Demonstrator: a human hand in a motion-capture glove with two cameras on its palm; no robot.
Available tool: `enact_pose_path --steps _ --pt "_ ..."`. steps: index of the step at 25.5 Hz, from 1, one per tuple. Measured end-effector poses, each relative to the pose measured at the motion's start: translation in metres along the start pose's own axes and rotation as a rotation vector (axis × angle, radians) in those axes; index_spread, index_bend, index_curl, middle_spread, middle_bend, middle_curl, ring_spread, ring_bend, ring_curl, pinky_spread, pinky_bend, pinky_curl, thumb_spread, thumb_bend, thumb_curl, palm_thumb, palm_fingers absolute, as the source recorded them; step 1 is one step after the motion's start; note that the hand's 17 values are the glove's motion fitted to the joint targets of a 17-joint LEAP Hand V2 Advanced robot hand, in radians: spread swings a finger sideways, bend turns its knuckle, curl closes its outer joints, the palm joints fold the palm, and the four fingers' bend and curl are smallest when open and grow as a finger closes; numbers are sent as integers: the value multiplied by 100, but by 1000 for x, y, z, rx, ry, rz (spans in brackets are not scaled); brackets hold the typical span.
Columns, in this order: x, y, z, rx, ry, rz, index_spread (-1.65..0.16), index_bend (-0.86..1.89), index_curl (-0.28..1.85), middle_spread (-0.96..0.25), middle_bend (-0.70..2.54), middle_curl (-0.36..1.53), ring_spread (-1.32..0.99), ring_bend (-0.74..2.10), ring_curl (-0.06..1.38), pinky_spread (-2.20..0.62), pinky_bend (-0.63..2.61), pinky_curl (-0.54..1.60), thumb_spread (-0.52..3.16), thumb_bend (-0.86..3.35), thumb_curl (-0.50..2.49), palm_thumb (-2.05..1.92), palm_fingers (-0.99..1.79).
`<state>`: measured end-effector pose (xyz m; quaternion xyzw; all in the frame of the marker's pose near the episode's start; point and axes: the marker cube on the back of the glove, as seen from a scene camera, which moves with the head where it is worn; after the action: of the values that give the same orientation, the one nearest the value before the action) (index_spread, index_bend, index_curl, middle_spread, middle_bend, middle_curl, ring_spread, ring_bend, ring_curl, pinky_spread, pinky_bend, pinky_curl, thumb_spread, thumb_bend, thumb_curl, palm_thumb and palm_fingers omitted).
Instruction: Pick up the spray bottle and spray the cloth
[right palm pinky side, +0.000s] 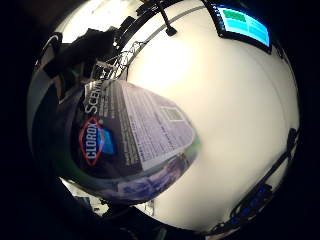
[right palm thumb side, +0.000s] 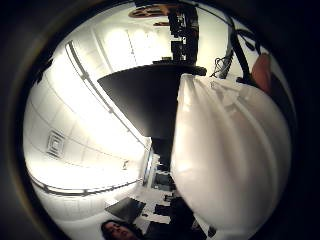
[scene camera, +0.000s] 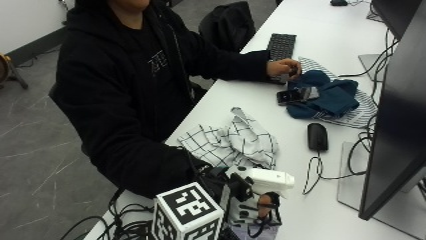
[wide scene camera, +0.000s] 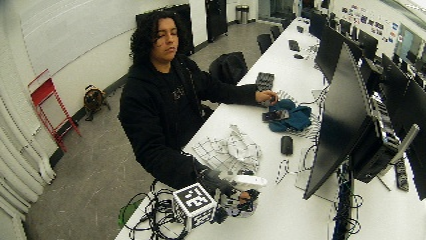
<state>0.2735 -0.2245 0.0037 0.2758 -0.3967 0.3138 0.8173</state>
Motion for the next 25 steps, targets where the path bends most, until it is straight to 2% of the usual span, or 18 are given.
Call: enact_pose_path --steps 3,5,11,17,25 --pt "1 -4 3 64 14 -51 -31 17 36 -22 32 40 -25 47 38 -21 34 33 72 6 42 86 141" --pt "2 -6 4 109 16 -80 -31 21 38 -23 35 42 -26 50 39 -25 36 34 62 6 45 89 147" --pt "3 -7 5 213 30 -154 -30 24 42 -24 42 45 -25 60 44 -31 41 38 46 1 52 92 147" --pt "-1 -19 17 273 7 -166 -31 25 45 -25 47 48 -25 65 46 -34 45 40 38 -2 57 92 145" --pt "-8 -10 -2 130 21 -123 -31 28 48 -25 50 50 -24 68 48 -35 47 41 33 -3 62 92 142"
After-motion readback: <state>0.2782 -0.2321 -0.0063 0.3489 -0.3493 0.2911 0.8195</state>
